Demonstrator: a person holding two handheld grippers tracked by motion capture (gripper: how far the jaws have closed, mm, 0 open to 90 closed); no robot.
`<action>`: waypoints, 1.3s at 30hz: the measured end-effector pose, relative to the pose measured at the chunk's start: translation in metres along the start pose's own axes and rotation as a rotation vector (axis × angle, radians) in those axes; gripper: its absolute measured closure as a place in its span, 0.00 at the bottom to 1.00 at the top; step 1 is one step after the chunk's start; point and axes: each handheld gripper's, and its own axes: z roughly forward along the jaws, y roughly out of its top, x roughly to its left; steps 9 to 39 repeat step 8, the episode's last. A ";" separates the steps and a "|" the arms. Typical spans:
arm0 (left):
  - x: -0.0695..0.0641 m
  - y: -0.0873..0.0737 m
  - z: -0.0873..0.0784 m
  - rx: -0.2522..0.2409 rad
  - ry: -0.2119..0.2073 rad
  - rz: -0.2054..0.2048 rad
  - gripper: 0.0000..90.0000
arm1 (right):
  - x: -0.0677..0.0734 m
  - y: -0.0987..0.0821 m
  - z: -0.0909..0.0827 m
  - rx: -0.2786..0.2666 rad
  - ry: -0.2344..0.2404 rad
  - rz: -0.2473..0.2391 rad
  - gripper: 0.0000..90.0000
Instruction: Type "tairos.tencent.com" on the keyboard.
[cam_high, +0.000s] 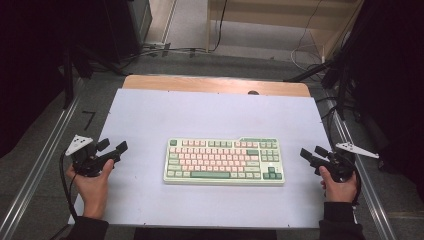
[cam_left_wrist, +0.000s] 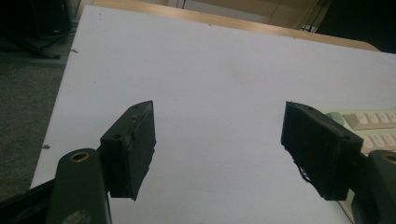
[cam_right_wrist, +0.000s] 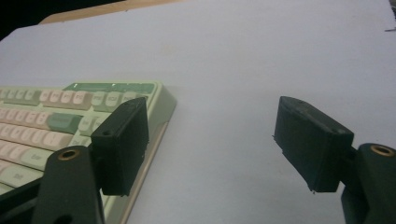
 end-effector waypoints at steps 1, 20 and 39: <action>0.000 0.000 0.000 0.001 0.000 -0.004 0.30 | -0.001 0.000 0.000 0.001 -0.002 0.008 0.27; -0.003 -0.002 0.004 0.014 -0.015 -0.022 0.29 | -0.004 0.000 0.000 -0.008 -0.002 0.024 0.26; -0.003 -0.002 0.004 0.014 -0.015 -0.022 0.29 | -0.004 0.000 0.000 -0.008 -0.002 0.024 0.26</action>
